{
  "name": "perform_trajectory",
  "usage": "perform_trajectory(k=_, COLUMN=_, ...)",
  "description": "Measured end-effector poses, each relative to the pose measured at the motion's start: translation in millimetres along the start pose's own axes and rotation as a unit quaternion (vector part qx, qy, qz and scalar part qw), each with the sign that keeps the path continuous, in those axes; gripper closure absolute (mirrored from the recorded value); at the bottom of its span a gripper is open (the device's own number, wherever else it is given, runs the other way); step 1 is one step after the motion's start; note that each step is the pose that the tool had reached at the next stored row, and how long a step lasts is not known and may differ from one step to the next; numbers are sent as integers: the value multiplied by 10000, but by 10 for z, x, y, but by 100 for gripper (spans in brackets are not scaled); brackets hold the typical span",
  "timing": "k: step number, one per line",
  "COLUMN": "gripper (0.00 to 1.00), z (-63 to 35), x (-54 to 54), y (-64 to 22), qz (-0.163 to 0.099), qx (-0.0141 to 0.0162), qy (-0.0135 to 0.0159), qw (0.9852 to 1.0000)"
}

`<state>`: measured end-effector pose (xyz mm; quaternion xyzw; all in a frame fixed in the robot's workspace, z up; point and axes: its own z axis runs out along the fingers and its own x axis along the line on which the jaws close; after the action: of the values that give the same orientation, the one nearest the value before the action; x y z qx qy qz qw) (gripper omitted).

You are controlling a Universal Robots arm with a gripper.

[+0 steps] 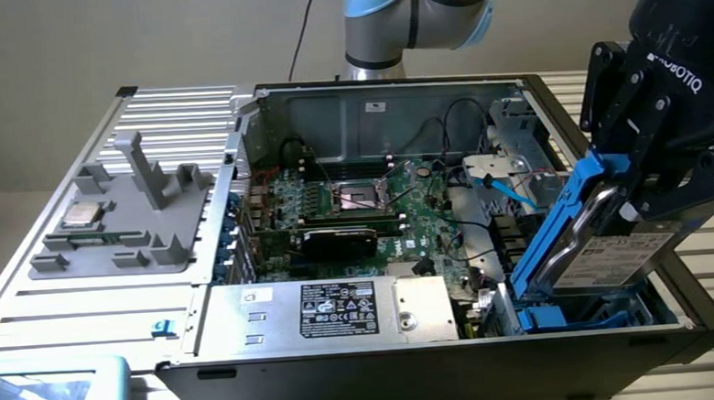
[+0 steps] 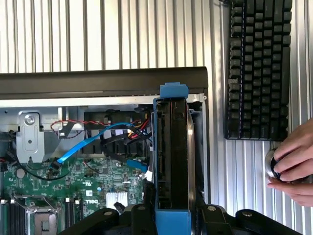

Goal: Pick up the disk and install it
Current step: 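Pick up the disk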

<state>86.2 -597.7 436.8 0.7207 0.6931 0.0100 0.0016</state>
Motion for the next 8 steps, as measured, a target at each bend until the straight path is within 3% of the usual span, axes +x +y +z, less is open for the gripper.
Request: perform_trajectory(k=8, gripper=63, z=13, x=0, y=0, qz=0, qx=0, qy=-1, qw=10000)
